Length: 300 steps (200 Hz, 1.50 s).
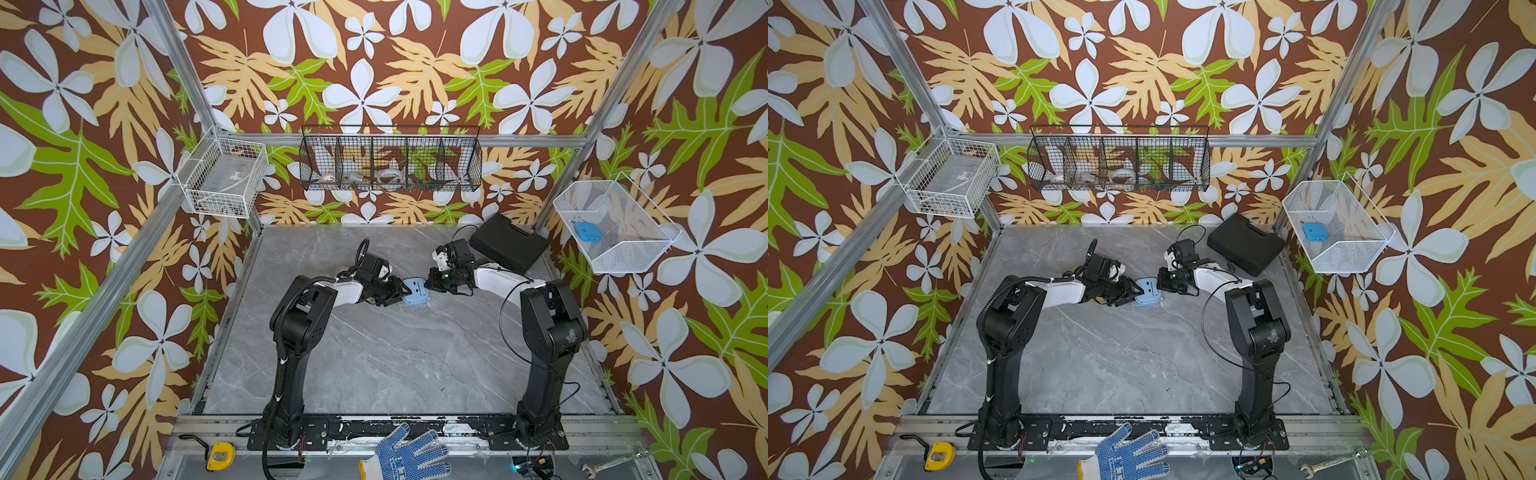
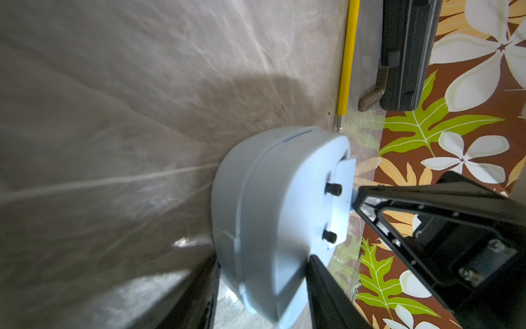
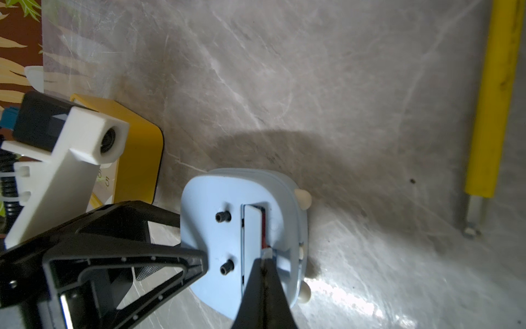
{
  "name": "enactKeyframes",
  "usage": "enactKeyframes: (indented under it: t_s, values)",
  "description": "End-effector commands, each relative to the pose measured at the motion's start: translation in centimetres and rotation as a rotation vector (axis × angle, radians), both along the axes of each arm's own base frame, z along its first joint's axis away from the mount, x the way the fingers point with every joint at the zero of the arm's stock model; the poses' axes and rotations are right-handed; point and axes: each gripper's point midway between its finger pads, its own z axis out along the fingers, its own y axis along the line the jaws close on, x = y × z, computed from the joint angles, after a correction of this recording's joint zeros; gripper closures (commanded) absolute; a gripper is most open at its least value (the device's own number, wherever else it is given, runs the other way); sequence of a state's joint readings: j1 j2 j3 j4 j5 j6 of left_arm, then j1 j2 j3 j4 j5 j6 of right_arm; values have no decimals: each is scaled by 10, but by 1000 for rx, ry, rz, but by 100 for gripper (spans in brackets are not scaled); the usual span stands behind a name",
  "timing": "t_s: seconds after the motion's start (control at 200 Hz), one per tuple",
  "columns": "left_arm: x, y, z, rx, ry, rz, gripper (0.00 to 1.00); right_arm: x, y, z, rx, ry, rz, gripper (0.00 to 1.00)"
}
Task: Insert the battery into the alarm
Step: Install the battery in the alarm.
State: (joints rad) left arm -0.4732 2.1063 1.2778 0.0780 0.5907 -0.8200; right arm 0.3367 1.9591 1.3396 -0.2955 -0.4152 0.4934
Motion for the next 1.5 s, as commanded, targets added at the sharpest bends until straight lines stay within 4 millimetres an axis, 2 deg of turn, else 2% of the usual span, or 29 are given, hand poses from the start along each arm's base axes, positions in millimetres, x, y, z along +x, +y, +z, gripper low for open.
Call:
enactKeyframes:
  t_s: [0.0, 0.526, 0.851, 1.156, 1.496]
  values:
    - [0, 0, -3, 4, 7, 1, 50, 3, 1, 0, 3, -10, -4, 100]
    - [0, 0, -3, 0, 8, 1, 50, 1, 7, -8, -1, 4, 12, 100]
    - [0, 0, -2, 0, 7, 2, 50, -3, 4, -17, -128, -11, 32, 98]
    - [-1, 0, -2, -1, 4, -1, 50, -2, 4, -15, -200, -34, 44, 88]
    - [0, 0, -1, -2, 1, 0, 50, -4, 0, -17, -279, -41, 58, 84]
